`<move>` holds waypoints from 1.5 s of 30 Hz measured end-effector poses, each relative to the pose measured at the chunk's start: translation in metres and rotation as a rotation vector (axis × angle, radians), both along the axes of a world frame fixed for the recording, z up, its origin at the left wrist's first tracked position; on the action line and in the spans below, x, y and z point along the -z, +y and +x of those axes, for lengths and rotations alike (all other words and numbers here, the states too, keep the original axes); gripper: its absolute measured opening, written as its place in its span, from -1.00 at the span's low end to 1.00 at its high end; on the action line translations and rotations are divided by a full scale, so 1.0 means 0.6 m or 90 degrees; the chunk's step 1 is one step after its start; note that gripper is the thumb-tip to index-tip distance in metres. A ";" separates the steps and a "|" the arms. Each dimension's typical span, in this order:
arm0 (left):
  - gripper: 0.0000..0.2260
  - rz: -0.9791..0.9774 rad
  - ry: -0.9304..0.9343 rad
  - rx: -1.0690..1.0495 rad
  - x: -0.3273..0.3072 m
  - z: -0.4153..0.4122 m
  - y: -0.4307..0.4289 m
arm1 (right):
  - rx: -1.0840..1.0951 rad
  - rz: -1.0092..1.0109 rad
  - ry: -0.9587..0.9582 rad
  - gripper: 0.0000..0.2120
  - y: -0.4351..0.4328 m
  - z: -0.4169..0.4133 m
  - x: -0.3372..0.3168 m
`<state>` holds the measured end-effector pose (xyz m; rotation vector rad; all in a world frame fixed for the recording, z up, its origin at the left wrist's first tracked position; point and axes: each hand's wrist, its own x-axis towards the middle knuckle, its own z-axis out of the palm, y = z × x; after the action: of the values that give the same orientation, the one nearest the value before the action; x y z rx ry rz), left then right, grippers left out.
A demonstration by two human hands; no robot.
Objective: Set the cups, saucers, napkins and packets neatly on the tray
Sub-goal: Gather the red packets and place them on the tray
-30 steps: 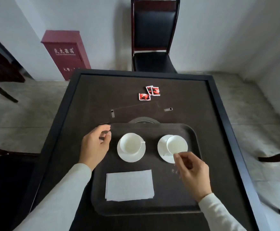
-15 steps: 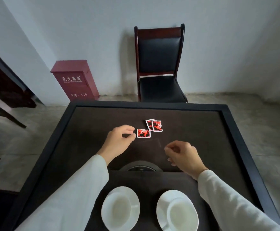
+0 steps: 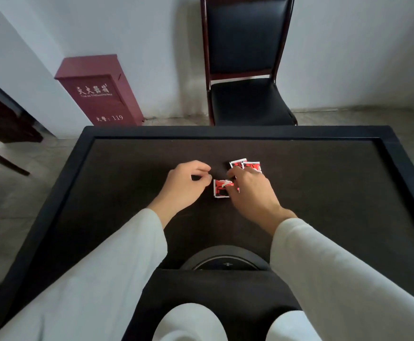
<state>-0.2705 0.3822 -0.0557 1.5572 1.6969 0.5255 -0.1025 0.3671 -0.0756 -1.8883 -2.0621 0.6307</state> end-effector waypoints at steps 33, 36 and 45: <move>-0.77 -0.202 -0.451 -0.174 0.052 -0.004 -0.018 | 0.168 0.014 0.198 -0.89 0.026 0.061 0.034; -0.76 -0.207 -0.445 -0.186 0.055 -0.003 -0.019 | 0.269 0.031 0.124 -0.74 0.045 0.093 0.039; -0.74 -0.209 -0.446 -0.199 0.068 0.005 -0.012 | 0.274 -0.031 0.058 -0.52 0.066 0.082 0.062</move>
<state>-0.2675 0.3753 -0.0965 0.7437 1.3773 0.7915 -0.0530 0.4065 -0.1130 -2.1903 -1.5246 0.6439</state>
